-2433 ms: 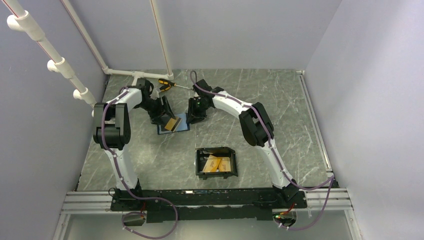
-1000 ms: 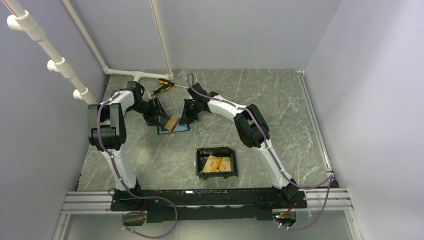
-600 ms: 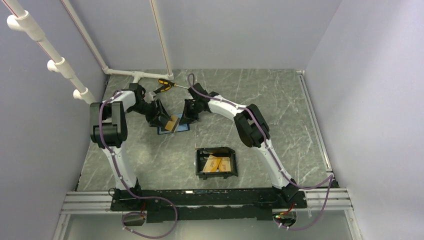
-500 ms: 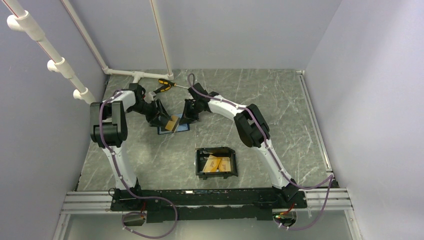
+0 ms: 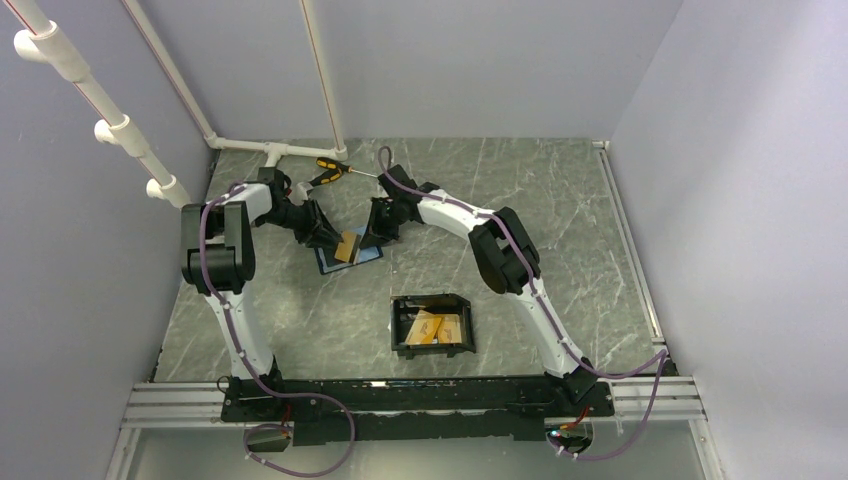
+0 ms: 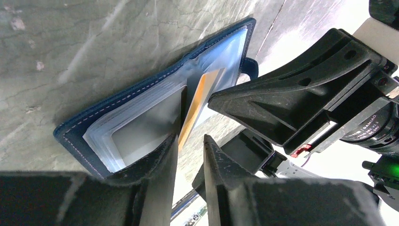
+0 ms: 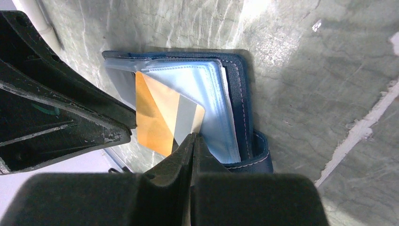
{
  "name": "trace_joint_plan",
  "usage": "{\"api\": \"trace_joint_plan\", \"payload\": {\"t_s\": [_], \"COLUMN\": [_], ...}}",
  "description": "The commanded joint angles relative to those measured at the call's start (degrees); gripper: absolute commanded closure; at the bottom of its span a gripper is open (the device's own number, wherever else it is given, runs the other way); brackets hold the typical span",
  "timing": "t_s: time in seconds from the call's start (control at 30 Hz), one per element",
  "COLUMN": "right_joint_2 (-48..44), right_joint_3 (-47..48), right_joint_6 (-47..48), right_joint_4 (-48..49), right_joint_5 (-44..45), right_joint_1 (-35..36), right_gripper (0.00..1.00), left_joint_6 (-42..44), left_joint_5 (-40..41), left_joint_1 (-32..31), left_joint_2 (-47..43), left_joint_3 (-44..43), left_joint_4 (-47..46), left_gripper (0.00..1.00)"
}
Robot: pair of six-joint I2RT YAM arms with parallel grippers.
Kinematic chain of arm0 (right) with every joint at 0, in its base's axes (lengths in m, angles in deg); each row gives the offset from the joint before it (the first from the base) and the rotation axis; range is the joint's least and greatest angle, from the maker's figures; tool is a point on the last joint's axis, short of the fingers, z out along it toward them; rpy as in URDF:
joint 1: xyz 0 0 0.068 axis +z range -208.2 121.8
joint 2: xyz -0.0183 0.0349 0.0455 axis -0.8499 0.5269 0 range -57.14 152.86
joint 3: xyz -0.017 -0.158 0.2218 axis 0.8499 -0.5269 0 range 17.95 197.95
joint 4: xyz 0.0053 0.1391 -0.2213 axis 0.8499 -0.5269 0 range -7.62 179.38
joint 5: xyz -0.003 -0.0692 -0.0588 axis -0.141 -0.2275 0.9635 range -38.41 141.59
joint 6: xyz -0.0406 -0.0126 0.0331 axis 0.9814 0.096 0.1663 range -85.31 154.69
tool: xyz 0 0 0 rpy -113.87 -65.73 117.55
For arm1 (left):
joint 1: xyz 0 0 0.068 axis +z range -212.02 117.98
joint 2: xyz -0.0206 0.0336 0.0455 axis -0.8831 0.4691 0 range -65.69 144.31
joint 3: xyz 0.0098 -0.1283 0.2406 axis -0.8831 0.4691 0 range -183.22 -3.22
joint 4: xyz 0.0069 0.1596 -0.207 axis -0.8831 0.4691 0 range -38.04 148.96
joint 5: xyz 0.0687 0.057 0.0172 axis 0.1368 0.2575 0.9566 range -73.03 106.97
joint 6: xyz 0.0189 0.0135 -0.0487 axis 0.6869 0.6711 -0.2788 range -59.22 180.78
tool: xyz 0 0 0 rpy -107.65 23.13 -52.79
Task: Put the credit cards into the card holder
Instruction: Insert the credit card into the card holder.
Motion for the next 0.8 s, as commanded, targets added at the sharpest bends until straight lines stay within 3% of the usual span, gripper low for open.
{"api": "trace_joint_plan", "payload": {"t_s": [0.0,0.43,0.7,0.77], "right_joint_2": [1.28,0.87,0.71,0.5], "right_joint_3": [-1.29,-2.17,-2.16,-2.33], "right_joint_6": [0.69,0.61,0.56,0.52], "right_joint_4": [-1.74,-1.6,-1.69,-1.61], "right_joint_5": [2.76,2.47,2.26,1.85], "right_joint_1": [0.05,-0.38,-0.57,-0.72], "right_gripper": [1.0,1.0,1.0,1.0], "left_joint_6": [-1.96,-4.19,-3.42,-2.16], "left_joint_5": [-6.26,-10.42,-13.72,-12.37], "left_joint_1": [-0.56,-0.52,-0.52,-0.54], "left_joint_2": [0.09,3.5,4.48,3.1], "left_joint_3": [0.58,1.28,2.7,3.28], "left_joint_4": [-2.81,-5.75,-8.06,-8.47], "left_gripper": [0.7,0.84,1.0,1.0]}}
